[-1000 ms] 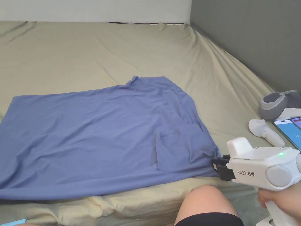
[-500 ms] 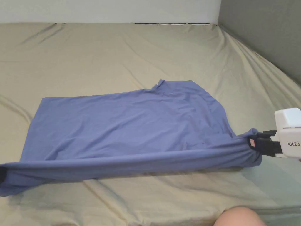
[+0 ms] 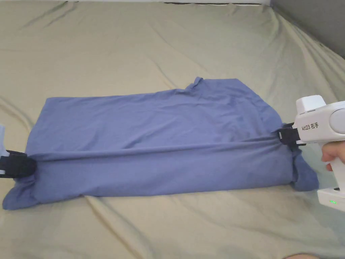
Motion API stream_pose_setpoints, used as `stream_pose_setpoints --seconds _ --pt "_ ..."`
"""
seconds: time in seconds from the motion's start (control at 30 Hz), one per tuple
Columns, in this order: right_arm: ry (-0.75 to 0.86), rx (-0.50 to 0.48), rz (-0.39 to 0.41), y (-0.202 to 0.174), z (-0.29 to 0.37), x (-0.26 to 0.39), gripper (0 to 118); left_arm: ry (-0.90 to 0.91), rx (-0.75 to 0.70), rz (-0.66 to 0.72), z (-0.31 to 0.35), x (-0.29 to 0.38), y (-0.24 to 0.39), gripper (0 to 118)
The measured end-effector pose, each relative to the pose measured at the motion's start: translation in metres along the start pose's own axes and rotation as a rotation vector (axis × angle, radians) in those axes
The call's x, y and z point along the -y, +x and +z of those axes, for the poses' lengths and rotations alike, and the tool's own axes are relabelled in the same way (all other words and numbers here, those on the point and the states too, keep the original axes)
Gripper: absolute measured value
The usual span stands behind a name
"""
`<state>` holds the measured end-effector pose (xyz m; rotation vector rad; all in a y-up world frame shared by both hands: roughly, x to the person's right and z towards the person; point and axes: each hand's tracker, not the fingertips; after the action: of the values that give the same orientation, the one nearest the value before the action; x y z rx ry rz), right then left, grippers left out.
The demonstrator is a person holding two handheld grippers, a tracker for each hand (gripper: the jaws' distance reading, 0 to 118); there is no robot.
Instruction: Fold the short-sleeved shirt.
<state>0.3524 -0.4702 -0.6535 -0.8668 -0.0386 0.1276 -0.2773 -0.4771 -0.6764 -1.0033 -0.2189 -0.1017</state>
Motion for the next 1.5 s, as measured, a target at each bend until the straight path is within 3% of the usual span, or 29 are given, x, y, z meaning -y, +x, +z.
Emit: stream_pose_setpoints --seconds 0.07,0.1,0.13,0.2,0.23,0.27,0.33,0.4,0.43,0.47,0.6,0.67,0.8,0.83,0.9,0.93,0.97,1.03,1.1,1.13,1.23,1.27,1.43,1.47,1.5 --pt "0.026 0.107 -0.083 0.008 0.006 0.005 109 0.066 -0.105 0.033 0.008 0.006 -0.003 81" --pt "0.068 0.156 -0.090 0.018 0.011 0.009 111 0.100 -0.119 0.052 0.019 0.010 -0.007 84" --pt "0.125 0.168 -0.103 0.024 0.021 0.013 108 0.147 -0.117 0.064 0.030 0.014 -0.011 83" --pt "0.224 0.101 -0.158 0.037 0.052 0.028 102 0.294 -0.184 0.093 0.064 0.032 -0.009 82" --pt "0.231 0.072 -0.178 0.039 0.064 0.036 95 0.327 -0.198 0.102 0.078 0.040 -0.006 77" --pt "0.239 0.047 -0.183 0.040 0.079 0.047 81 0.351 -0.193 0.103 0.095 0.051 -0.001 64" --pt "0.277 0.018 -0.144 0.035 0.105 0.068 74 0.434 -0.163 0.105 0.127 0.078 0.018 58" --pt "0.310 0.005 -0.106 0.024 0.132 0.090 31 0.481 -0.120 0.070 0.146 0.105 0.033 8" --pt "0.322 0.003 -0.107 0.021 0.141 0.099 12 0.503 -0.119 0.057 0.152 0.117 0.040 0" --pt "0.326 0.001 -0.119 0.018 0.148 0.108 4 0.495 -0.128 0.051 0.158 0.129 0.051 0" --pt "0.338 -0.043 -0.133 -0.002 0.169 0.130 0 0.439 -0.066 0.073 0.144 0.157 0.059 0" --pt "0.327 -0.062 -0.092 -0.014 0.172 0.133 0 0.379 -0.032 0.130 0.130 0.166 0.063 0" --pt "0.313 -0.096 -0.058 -0.029 0.170 0.134 0 0.354 -0.061 0.074 0.098 0.154 0.063 0" --pt "0.311 -0.095 -0.056 -0.032 0.169 0.133 0 0.358 -0.076 0.085 0.092 0.147 0.061 9" --pt "0.306 -0.099 -0.039 -0.034 0.165 0.130 0 0.357 -0.073 0.129 0.075 0.127 0.048 61" --pt "0.312 -0.092 -0.029 -0.036 0.165 0.130 0 0.351 -0.088 0.166 0.066 0.120 0.043 79" --pt "0.322 -0.082 -0.014 -0.037 0.165 0.129 0 0.352 -0.114 0.194 0.058 0.114 0.041 85" --pt "0.325 -0.077 -0.005 -0.034 0.163 0.127 0 0.306 -0.128 0.205 0.038 0.103 0.038 72" --pt "0.315 -0.073 -0.021 -0.031 0.160 0.125 0 0.222 -0.110 0.196 0.019 0.099 0.038 14" --pt "0.311 -0.076 -0.026 -0.029 0.159 0.124 0 0.182 -0.095 0.186 0.014 0.102 0.044 5" --pt "0.285 -0.068 -0.038 -0.021 0.149 0.124 0 0.230 -0.165 0.076 0.018 0.107 0.063 5" --pt "0.265 -0.081 -0.048 -0.018 0.144 0.125 0 0.217 -0.119 0.054 0.021 0.108 0.067 4" --pt "0.227 -0.077 -0.044 -0.006 0.114 0.124 1 0.257 -0.063 0.084 0.047 0.107 0.065 3" --pt "0.221 -0.103 -0.046 -0.002 0.107 0.122 9 0.280 -0.059 0.095 0.053 0.106 0.062 3" --pt "0.217 -0.110 -0.056 0.001 0.100 0.120 30 0.288 -0.055 0.107 0.060 0.105 0.060 3"
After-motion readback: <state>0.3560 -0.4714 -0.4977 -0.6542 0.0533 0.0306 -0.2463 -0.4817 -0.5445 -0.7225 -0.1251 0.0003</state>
